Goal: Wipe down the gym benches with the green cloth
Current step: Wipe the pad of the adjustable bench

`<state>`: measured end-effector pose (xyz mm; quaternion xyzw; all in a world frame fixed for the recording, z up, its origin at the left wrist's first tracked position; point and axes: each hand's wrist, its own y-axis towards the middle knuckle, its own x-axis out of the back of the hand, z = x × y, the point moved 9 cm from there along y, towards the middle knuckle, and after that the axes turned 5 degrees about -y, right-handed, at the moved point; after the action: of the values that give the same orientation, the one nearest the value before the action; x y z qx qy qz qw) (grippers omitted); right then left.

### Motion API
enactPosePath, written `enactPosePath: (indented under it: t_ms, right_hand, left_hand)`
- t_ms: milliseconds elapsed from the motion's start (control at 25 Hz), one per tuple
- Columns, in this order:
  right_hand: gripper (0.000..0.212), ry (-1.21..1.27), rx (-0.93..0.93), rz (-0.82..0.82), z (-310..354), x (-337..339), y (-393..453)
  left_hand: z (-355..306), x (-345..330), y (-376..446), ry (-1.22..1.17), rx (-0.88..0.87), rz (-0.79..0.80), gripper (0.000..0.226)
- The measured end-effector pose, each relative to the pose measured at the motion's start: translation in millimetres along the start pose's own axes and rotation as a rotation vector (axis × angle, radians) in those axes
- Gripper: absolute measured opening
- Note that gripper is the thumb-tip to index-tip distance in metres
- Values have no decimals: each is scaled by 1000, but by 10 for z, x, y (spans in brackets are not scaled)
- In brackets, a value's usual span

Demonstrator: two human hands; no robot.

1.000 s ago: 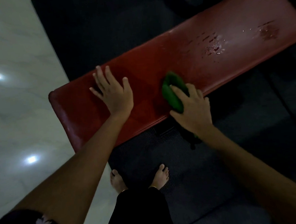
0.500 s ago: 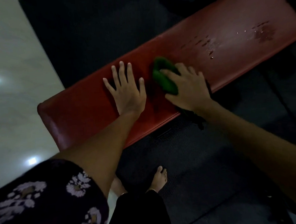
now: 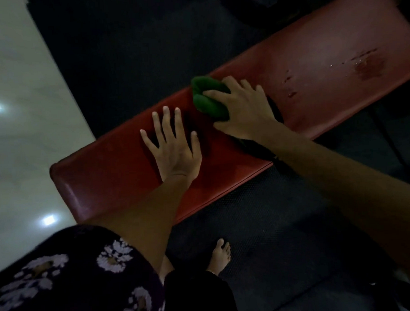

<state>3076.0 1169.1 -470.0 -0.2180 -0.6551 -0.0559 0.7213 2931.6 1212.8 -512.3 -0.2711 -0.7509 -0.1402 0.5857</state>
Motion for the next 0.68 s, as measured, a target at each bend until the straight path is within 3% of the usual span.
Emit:
enactPosePath:
  t_ms: [80,200,320,400,560,600,680]
  right_hand:
    - [66,22,-121,-7,-406,87,166]
    - [65,150,-448,-22,-1313,133,201]
    - [68,193,-614,-61,-1454,112,71]
    - [72,204,-518,-6,-994,3,-43]
    - [75,109,-106,3,-130,-133,-550]
    - [74,105,-113,-20,-270,-127,-613]
    - [73,114,-294,-44,-863,-124,-662]
  left_hand:
    - [9,6,-1,-3,5,-7,67]
    - [-17,3,2,-16,1,-22,66]
    - [-23,-3,16,-24,-2,-18,65]
    - [-4,-5,16,-25,6,-8,65]
    - [10,13,27,-35,3,-5,65]
    - [10,12,29,-43,5,-5,65]
    - [-7,7,19,-61,9,-3,65]
